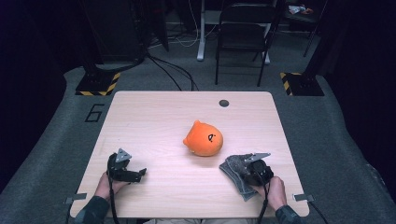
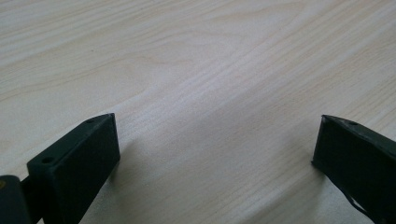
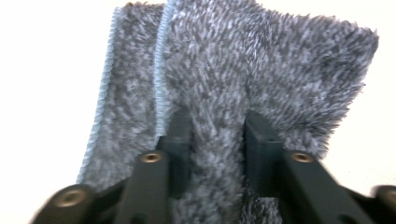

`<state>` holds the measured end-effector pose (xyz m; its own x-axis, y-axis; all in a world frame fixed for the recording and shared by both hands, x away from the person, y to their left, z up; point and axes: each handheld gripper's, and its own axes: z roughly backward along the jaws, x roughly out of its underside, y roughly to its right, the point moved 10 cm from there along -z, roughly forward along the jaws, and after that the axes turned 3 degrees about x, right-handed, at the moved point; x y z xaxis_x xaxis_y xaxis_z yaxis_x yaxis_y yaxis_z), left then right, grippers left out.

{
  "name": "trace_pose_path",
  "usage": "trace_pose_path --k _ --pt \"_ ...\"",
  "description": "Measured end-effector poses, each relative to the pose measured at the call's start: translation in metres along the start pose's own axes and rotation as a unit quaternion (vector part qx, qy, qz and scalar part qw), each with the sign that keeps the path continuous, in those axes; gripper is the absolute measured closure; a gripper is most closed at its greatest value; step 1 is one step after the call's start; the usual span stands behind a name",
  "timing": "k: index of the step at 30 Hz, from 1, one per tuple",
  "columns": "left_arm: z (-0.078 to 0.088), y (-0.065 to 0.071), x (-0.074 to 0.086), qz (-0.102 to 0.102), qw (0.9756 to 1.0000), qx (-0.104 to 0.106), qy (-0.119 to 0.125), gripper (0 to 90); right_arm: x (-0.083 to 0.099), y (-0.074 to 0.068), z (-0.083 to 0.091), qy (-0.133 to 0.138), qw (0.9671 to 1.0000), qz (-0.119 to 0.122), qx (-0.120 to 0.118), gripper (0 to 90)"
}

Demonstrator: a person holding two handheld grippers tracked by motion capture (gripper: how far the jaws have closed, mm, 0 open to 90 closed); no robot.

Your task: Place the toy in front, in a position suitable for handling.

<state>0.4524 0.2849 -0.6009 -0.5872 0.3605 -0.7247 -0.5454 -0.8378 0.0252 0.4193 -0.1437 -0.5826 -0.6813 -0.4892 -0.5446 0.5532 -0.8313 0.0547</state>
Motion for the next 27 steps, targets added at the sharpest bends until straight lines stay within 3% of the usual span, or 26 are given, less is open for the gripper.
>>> trace_pose_path --k 10,17,27 --pt "0.000 0.000 0.000 0.000 1.0000 0.000 0.000 0.1 -0.003 0.002 0.007 0.009 0.9999 0.005 0.007 75.7" --pt "0.000 0.000 0.000 0.000 1.0000 0.000 0.000 0.1 -0.013 0.004 0.021 0.037 0.9993 -0.006 0.008 75.7" --pt "0.000 0.000 0.000 0.000 1.0000 0.000 0.000 0.1 -0.026 0.021 0.039 0.069 0.9969 -0.024 0.028 75.6"
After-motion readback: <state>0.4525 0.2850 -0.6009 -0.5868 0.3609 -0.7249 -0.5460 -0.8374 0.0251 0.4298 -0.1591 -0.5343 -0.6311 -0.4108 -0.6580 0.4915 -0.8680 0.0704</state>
